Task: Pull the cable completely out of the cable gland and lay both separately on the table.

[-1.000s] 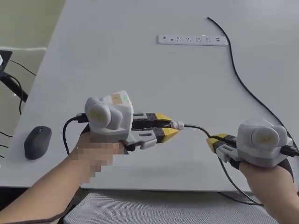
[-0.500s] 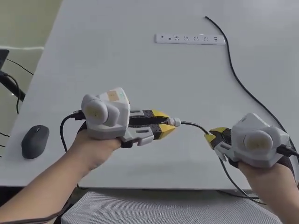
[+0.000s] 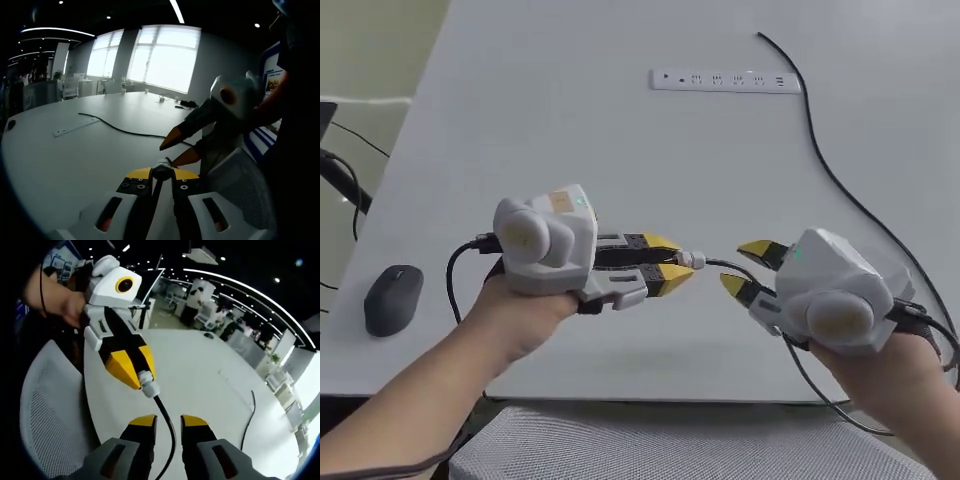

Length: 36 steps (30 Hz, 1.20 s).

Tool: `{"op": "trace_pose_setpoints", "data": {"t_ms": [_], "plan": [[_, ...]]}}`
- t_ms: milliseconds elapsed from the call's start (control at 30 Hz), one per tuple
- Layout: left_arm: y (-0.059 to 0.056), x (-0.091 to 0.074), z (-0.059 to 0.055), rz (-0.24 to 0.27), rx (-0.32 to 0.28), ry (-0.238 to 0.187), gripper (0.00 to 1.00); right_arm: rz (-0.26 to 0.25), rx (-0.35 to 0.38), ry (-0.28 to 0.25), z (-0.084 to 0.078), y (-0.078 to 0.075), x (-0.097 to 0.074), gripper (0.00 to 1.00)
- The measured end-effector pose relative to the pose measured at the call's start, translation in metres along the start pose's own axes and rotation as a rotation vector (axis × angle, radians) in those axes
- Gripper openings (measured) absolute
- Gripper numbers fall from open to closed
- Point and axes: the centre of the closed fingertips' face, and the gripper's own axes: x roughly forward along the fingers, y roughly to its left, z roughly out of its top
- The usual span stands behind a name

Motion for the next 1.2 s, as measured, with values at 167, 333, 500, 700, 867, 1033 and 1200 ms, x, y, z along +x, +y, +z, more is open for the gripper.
{"op": "trace_pose_setpoints", "data": {"t_ms": [167, 333, 500, 700, 867, 1033, 1200], "plan": [[0.0, 0.0, 0.0, -0.004, -0.001, -0.001, 0.15, 0.024, -0.089, -0.004, 0.009, 0.008, 0.005, 0.11], [-0.001, 0.0, 0.0, -0.008, 0.0, -0.002, 0.15, 0.037, -0.144, -0.023, 0.016, 0.012, 0.007, 0.07], [-0.001, 0.0, 0.0, -0.01, -0.001, -0.002, 0.15, 0.037, -0.169, -0.02, 0.017, 0.013, 0.007, 0.03], [-0.003, 0.001, -0.002, -0.014, 0.004, 0.006, 0.15, 0.047, -0.165, -0.025, 0.014, 0.015, 0.006, 0.01], [-0.005, 0.003, -0.003, -0.019, 0.009, 0.015, 0.15, 0.054, -0.16, -0.02, 0.011, 0.017, 0.007, 0.01], [-0.006, 0.004, -0.002, -0.022, 0.011, 0.012, 0.15, 0.046, -0.116, -0.02, 0.007, 0.012, 0.005, 0.01], [-0.005, 0.004, 0.0, -0.02, 0.008, 0.004, 0.15, 0.034, -0.074, 0.003, -0.002, 0.005, 0.003, 0.0]]}}
